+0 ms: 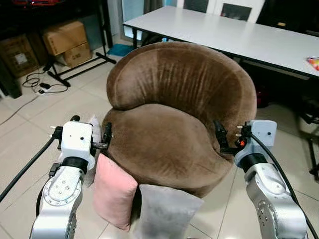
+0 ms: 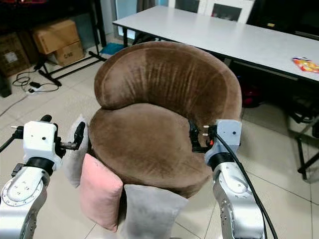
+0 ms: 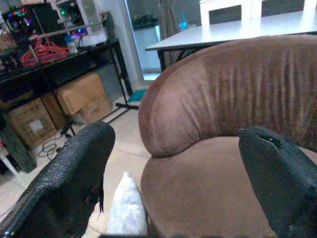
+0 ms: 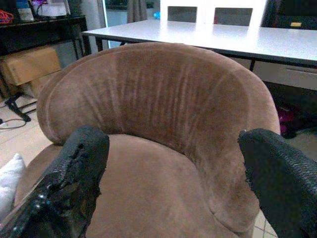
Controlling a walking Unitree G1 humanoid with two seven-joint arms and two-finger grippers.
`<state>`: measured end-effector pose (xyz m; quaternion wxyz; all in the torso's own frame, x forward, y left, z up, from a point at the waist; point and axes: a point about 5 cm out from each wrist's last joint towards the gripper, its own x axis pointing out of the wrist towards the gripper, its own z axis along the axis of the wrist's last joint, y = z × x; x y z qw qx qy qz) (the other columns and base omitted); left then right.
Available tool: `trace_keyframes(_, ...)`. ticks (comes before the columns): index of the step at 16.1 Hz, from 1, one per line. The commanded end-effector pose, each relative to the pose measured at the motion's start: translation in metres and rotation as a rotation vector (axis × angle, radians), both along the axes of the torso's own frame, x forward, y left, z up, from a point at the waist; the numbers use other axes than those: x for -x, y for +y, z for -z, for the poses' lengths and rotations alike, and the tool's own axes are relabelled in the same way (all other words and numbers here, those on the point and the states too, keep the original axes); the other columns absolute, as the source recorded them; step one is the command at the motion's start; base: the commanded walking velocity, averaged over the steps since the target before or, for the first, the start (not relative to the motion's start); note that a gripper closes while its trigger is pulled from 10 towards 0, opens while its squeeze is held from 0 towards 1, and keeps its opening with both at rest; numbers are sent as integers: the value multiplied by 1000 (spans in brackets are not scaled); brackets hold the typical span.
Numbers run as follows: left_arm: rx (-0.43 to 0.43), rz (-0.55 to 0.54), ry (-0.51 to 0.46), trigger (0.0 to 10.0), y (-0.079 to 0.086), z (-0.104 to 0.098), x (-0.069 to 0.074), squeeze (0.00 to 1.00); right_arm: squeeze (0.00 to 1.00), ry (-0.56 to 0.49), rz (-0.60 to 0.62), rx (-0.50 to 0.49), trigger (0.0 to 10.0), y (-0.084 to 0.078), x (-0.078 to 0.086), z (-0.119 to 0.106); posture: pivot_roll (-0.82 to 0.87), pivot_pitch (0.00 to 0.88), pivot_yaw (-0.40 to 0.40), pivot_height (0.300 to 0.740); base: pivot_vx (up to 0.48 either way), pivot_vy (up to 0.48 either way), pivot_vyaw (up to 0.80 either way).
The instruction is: Move the pillow to the sofa from floor
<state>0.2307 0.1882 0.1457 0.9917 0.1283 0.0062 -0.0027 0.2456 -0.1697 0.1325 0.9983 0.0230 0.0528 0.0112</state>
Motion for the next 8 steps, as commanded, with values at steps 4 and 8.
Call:
trace_keyframes(4, -6, 11, 19, 10000, 2, 5, 2, 47, 0, -13, 23, -21, 10000, -4, -1, -2, -53, 0, -21, 660, 0, 0, 0)
trace_keyframes(8, -6, -11, 44, 10000, 7, 11, 6, 27, 0, -10, 25, -20, 10000, -5, 0, -1, -51, 0, -24, 620, 0, 0, 0)
